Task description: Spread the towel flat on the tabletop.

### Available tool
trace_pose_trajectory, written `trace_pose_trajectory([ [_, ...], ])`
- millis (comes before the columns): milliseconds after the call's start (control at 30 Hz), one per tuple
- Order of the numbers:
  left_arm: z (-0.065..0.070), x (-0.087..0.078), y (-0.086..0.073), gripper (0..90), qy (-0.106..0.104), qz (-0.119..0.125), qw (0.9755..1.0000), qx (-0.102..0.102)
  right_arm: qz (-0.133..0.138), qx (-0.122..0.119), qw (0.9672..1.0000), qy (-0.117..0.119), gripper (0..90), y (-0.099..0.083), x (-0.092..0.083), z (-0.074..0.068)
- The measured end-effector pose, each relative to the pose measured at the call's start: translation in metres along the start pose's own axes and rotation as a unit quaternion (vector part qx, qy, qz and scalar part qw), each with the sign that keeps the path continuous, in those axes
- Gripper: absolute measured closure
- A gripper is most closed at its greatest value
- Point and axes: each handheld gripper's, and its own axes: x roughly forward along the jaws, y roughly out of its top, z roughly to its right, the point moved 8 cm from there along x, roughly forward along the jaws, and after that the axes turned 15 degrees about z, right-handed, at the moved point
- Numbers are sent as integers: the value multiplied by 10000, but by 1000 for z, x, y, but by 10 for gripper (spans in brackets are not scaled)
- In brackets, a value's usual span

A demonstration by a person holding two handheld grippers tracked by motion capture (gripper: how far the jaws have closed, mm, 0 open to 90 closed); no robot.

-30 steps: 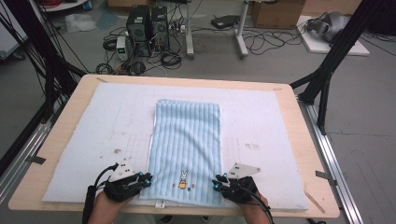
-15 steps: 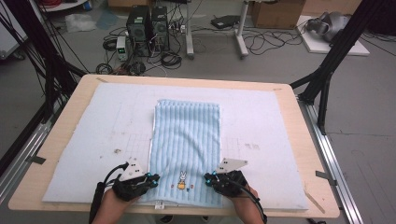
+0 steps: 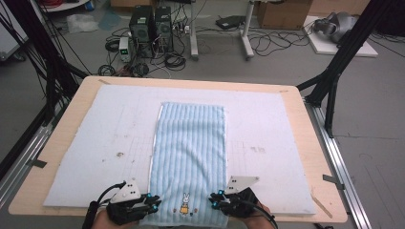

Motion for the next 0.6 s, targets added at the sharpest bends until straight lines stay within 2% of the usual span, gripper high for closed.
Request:
trace_pose_trajectory([
  [33,-3,1,4,647,76,89,9999,-22,90,46,9999,-85,712,4,0,4],
  [133,-14,6,16,609,258,304,9992,42,278,58,9990,-341,664,17,5,17],
  [233,-29,19,24,584,415,304,9987,72,271,-45,9983,-510,664,25,17,28],
  [333,-41,31,23,585,535,172,9984,50,107,-84,9973,-728,696,26,30,40],
  [400,-43,37,15,620,510,-73,9986,135,-35,-73,9974,-716,731,23,37,43],
  [433,-42,38,14,689,535,-40,9982,273,-172,-117,9977,-652,765,18,41,42],
  [467,-41,37,13,729,567,-19,9979,327,-116,-135,9978,-634,800,18,41,41],
  [500,-40,35,12,828,485,-64,9982,357,-113,-108,9982,-583,844,18,40,40],
  [533,-39,33,11,872,459,-97,9982,364,-124,-110,9986,-512,857,17,40,39],
  [600,-34,28,9,879,358,-182,9986,354,-169,-127,9990,-395,864,16,37,37],
])
